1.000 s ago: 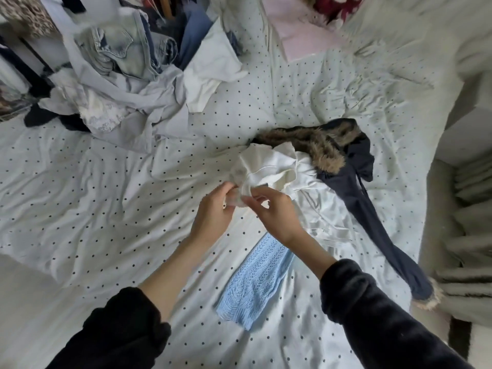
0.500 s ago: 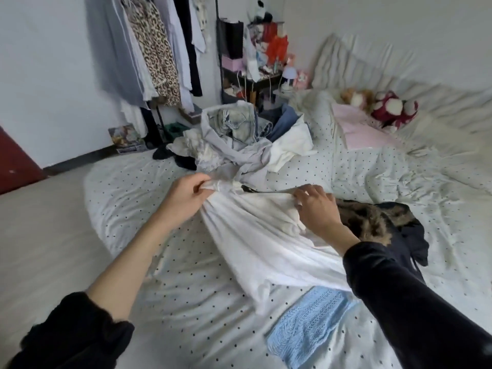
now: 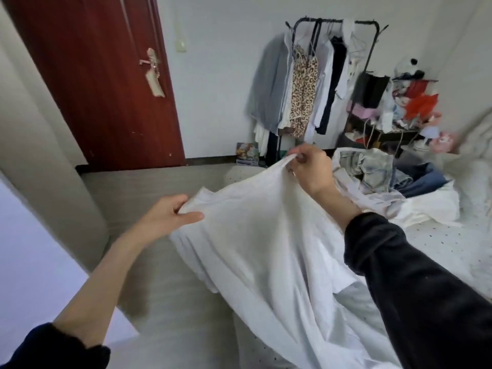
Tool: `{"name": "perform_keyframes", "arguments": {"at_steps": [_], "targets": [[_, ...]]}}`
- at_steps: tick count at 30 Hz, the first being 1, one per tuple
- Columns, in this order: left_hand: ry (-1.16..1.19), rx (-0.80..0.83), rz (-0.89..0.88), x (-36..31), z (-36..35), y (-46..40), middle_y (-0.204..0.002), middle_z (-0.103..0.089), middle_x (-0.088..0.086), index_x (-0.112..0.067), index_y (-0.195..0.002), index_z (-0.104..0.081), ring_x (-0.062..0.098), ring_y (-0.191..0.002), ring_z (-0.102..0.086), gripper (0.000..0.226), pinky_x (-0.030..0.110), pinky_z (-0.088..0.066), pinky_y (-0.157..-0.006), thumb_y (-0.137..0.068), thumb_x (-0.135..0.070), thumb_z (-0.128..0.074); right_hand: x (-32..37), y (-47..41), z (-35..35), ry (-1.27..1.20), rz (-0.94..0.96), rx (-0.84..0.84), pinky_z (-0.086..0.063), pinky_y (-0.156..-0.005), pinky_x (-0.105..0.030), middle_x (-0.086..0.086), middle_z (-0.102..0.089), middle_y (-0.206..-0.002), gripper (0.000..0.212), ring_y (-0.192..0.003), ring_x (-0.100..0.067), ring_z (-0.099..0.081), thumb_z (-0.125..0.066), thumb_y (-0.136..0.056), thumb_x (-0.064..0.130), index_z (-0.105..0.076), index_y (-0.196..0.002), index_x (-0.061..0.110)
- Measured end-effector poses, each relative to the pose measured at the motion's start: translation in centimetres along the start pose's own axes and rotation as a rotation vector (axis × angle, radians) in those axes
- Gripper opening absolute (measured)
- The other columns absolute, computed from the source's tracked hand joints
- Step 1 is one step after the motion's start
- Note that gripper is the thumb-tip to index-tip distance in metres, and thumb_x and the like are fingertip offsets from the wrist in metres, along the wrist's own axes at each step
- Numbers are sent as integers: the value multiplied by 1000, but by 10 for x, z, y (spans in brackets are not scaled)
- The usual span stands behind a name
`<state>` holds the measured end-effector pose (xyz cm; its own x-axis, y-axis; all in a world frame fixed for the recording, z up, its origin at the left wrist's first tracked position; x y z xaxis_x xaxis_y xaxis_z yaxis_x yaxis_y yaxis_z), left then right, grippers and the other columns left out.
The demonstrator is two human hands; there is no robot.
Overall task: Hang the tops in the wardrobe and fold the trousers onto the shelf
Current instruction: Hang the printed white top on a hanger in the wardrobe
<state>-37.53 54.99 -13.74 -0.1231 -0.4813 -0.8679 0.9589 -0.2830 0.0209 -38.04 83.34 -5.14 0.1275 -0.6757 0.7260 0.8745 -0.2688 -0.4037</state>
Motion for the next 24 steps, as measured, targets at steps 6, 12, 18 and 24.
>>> {"name": "perform_keyframes", "arguments": {"at_steps": [6, 12, 18, 24], "targets": [[-204, 314, 88, 22, 39, 64, -84, -67, 1, -10, -94, -68, 7, -79, -61, 31, 15, -45, -75, -84, -38, -64, 94, 26, -115, -712, -85, 403, -50, -68, -21, 7, -66, -65, 31, -63, -6, -59, -53, -84, -16, -65, -75, 11], [-60, -120, 56, 37, 139, 82, -135, -50, -12, -26, -139, -43, 2, -121, -46, 53, 10, -35, -95, -90, -34, -60, 193, 79, -198, -816, 31, 821, -54, -80, -28, -4, -71, -84, 35, -80, -14, -66, -55, -84, -14, -73, -75, 15], [107, -121, 7, 44, 166, 105, -104, -71, -9, -18, -110, -67, 4, -97, -64, 21, 17, -47, -86, -91, -21, -60, 267, 110, -235, -827, 175, 965, -54, -75, -21, -1, -71, -84, 25, -81, -9, -67, -56, -81, -16, -69, -87, 4], [-63, -324, 77, 76, 224, 141, -61, -48, -3, -3, -71, -55, 9, -59, -42, 26, 22, -31, -58, -88, -20, -66, 282, 128, -286, -661, 174, 860, -52, -69, -23, 9, -69, -80, 21, -74, -6, -62, -65, -83, -1, -69, -85, 19]]}}
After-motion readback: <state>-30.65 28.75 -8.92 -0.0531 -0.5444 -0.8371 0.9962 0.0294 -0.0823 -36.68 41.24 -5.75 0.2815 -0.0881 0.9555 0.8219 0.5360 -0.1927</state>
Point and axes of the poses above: each hand's wrist, its own y-axis away from the middle knuckle, its own z-axis out of the back of the hand, x = y × z, the point moved 10 cm from there along -y, towards the middle knuckle
